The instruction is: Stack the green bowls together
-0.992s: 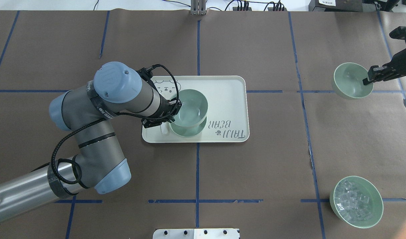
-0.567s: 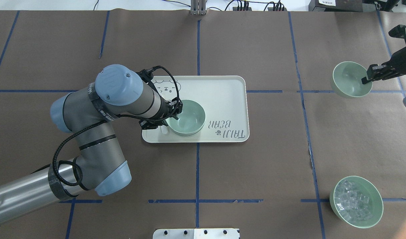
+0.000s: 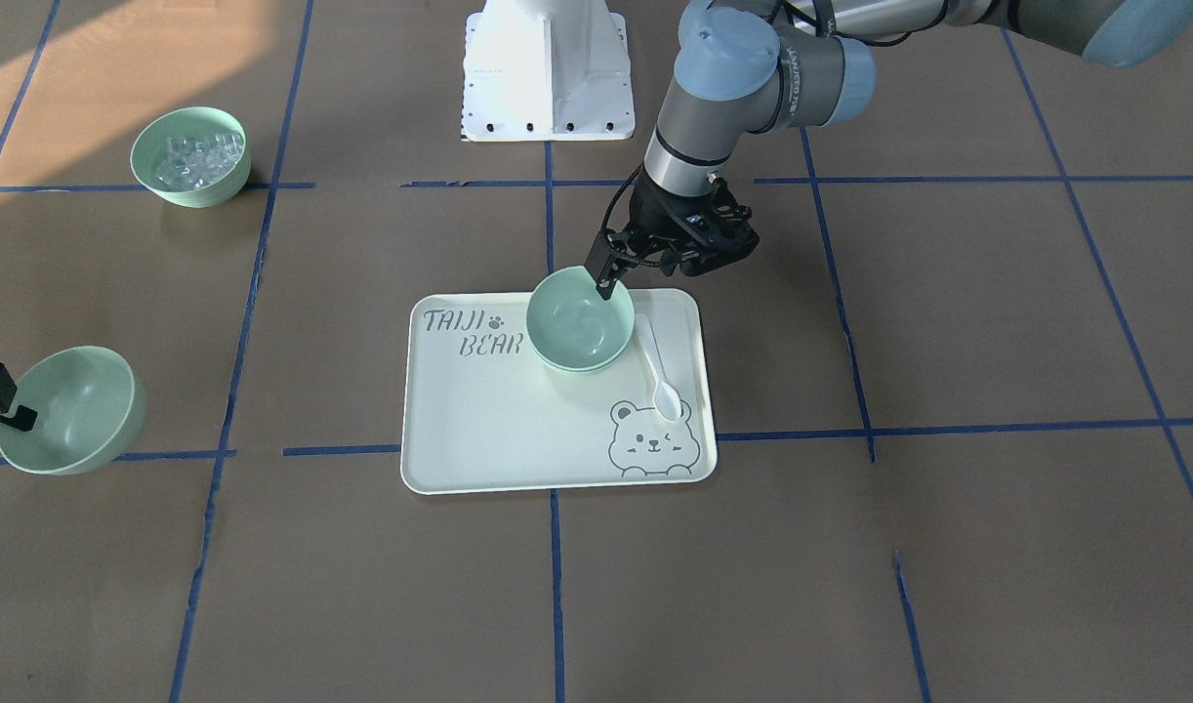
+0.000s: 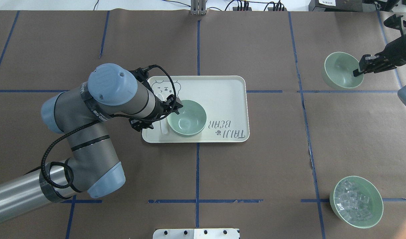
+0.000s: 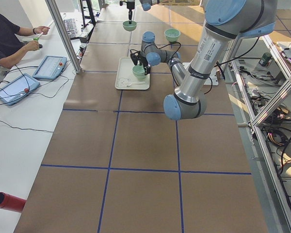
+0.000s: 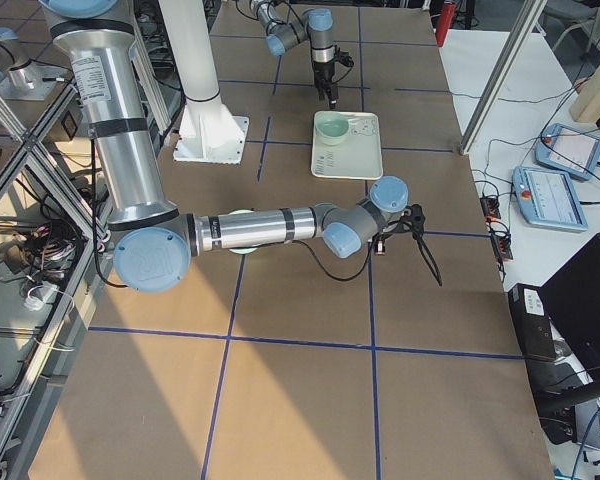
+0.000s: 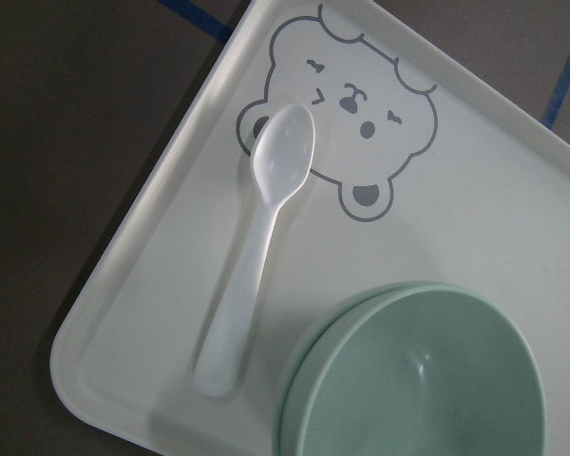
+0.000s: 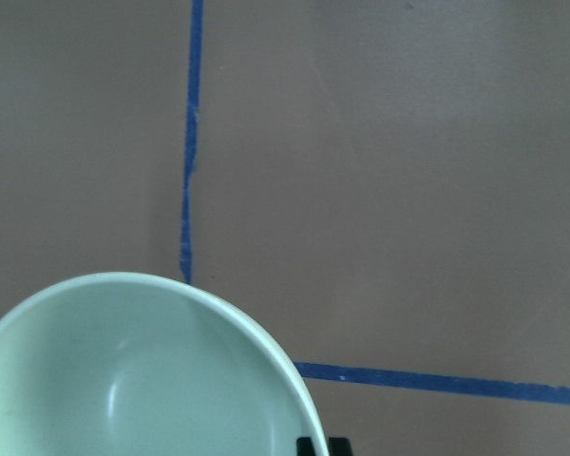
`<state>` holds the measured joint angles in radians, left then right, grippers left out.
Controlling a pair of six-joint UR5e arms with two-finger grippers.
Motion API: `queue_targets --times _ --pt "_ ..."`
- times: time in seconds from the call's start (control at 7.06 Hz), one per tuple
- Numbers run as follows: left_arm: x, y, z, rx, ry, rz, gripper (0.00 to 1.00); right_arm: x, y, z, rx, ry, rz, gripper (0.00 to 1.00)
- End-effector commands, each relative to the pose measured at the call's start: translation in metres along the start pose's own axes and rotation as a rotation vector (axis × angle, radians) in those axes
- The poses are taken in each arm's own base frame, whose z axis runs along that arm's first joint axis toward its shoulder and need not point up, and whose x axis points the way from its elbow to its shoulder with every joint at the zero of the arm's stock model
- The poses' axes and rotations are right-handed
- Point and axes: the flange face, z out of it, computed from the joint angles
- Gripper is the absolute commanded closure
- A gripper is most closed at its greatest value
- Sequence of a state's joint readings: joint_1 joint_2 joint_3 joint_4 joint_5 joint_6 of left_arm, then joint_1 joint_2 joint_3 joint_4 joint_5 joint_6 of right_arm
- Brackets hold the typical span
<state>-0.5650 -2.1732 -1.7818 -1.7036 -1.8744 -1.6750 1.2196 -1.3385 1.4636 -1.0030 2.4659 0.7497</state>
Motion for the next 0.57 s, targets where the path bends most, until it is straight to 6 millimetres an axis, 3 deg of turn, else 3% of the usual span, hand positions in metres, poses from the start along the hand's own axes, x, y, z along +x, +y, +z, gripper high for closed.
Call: queue_targets --times 0.0,0.28,0.42 --pt "-0.008 -0.039 -0.043 0.021 -0.055 0.118 0.0 -0.076 -0.003 -0.008 -0.001 -0.072 0.016 1.0" --pt "-0.024 -0.11 -0.096 0.053 -0.086 0.207 0.0 -0.174 0.004 0.019 -0.023 -0.117 0.024 1.0" --pt "-0.048 -0.129 -0.107 0.073 -0.108 0.237 0.0 -0.22 0.016 0.043 -0.023 -0.119 0.021 1.0"
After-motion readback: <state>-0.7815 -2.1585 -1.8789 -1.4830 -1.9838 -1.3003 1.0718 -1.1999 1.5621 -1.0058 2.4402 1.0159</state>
